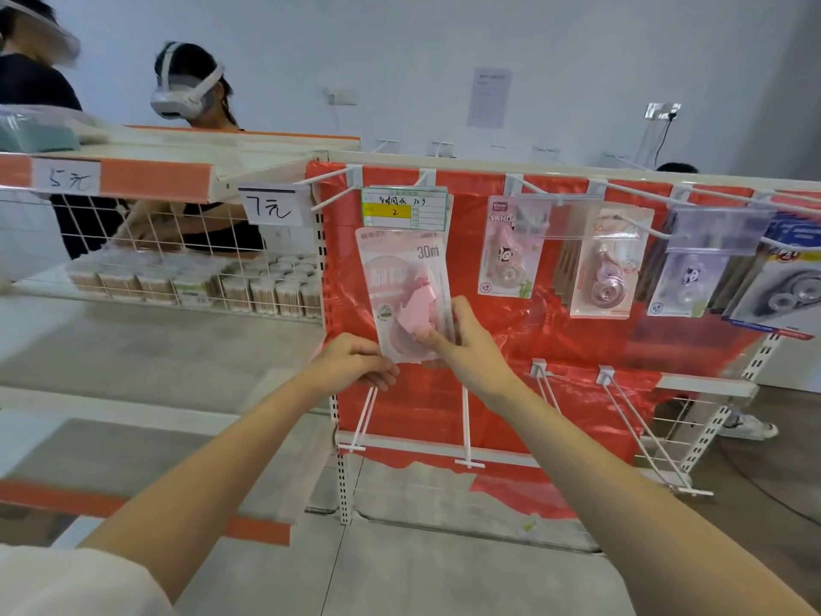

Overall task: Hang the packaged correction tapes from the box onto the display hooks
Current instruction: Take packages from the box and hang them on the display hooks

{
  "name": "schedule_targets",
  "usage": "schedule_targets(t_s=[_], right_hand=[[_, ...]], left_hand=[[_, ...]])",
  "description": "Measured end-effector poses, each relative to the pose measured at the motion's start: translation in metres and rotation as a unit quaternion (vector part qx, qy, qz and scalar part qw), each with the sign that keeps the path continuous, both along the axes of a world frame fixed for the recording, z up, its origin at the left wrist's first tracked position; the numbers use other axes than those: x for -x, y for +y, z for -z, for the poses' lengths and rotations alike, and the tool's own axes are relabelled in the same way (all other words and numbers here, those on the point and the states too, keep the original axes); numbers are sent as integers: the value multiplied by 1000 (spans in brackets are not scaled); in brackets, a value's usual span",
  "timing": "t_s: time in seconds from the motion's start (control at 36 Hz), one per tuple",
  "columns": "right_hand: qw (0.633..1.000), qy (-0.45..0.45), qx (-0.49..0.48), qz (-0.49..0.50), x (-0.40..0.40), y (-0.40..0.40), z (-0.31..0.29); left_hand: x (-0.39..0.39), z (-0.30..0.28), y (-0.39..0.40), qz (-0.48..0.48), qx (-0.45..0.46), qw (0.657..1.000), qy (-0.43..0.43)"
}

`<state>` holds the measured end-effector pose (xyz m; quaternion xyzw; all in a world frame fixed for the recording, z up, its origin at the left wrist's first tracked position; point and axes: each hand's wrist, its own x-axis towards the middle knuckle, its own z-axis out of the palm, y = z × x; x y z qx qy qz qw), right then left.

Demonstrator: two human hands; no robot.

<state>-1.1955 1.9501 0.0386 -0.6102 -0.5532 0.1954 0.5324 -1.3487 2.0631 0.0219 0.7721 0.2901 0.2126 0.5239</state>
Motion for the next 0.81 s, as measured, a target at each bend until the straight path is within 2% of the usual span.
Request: schedule_targets(t_s=[0.28,0.58,0.81], right_hand=[[999,-14,-34,39,4,1,-14],[997,54,-10,49,6,-8,-11],[998,-17,-15,51,10,5,-14]], left_hand=[[1,-16,-1,-25,-21,998,-45],[4,-14,-6,-9,-56,998,-37],[7,-17,-5,-31,-107,993,-48]])
